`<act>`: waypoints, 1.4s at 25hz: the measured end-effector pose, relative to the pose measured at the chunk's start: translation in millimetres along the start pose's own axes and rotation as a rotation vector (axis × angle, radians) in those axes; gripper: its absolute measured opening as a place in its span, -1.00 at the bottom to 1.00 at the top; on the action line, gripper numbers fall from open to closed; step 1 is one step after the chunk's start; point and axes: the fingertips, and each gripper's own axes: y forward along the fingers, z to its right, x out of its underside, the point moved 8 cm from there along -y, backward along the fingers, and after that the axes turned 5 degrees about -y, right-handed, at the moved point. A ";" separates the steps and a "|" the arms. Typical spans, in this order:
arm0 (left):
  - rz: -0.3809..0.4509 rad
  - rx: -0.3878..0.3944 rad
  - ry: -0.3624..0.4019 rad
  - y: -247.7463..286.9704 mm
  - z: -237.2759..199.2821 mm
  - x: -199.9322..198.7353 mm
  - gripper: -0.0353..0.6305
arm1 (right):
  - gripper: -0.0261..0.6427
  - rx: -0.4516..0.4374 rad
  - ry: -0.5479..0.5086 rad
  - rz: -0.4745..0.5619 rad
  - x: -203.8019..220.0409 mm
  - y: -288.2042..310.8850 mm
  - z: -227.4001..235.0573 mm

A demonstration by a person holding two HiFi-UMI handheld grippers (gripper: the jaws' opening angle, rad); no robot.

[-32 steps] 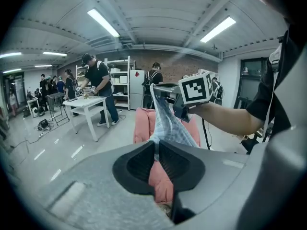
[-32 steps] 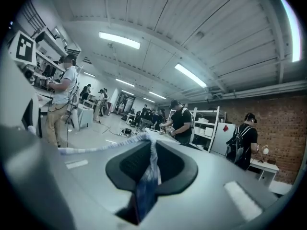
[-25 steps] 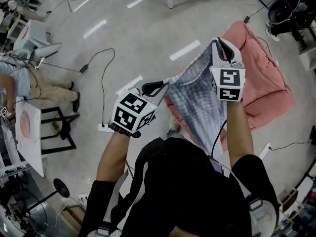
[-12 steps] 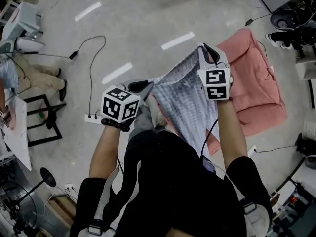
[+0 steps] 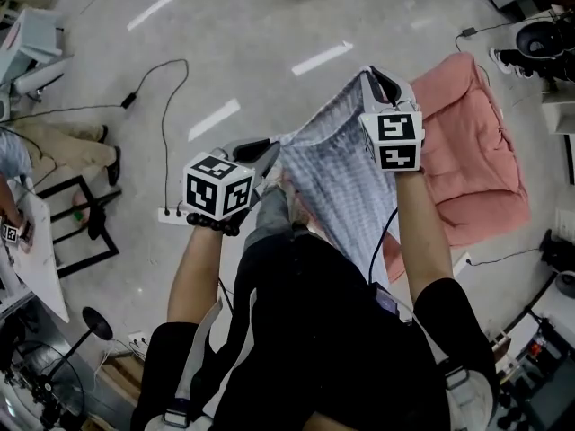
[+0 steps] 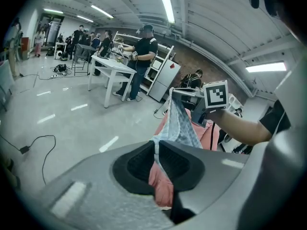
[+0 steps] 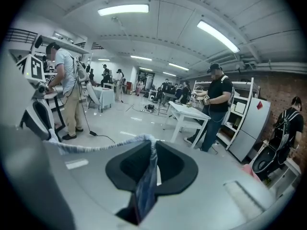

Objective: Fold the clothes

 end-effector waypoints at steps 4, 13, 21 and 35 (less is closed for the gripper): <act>-0.057 0.015 -0.035 13.8 -28.7 5.9 -0.78 | -0.82 -0.038 -0.028 -0.087 17.4 31.9 -15.3; -0.232 0.059 -0.159 69.7 -75.1 60.4 -0.78 | -0.82 -0.159 -0.018 -0.333 99.1 88.2 -58.7; -0.253 0.024 -0.299 98.8 -124.1 98.1 -0.77 | -0.81 -0.252 -0.059 -0.450 148.2 121.1 -80.2; -0.232 0.019 -0.362 145.7 -166.4 121.7 -0.76 | -0.81 -0.251 -0.071 -0.523 189.1 167.8 -89.7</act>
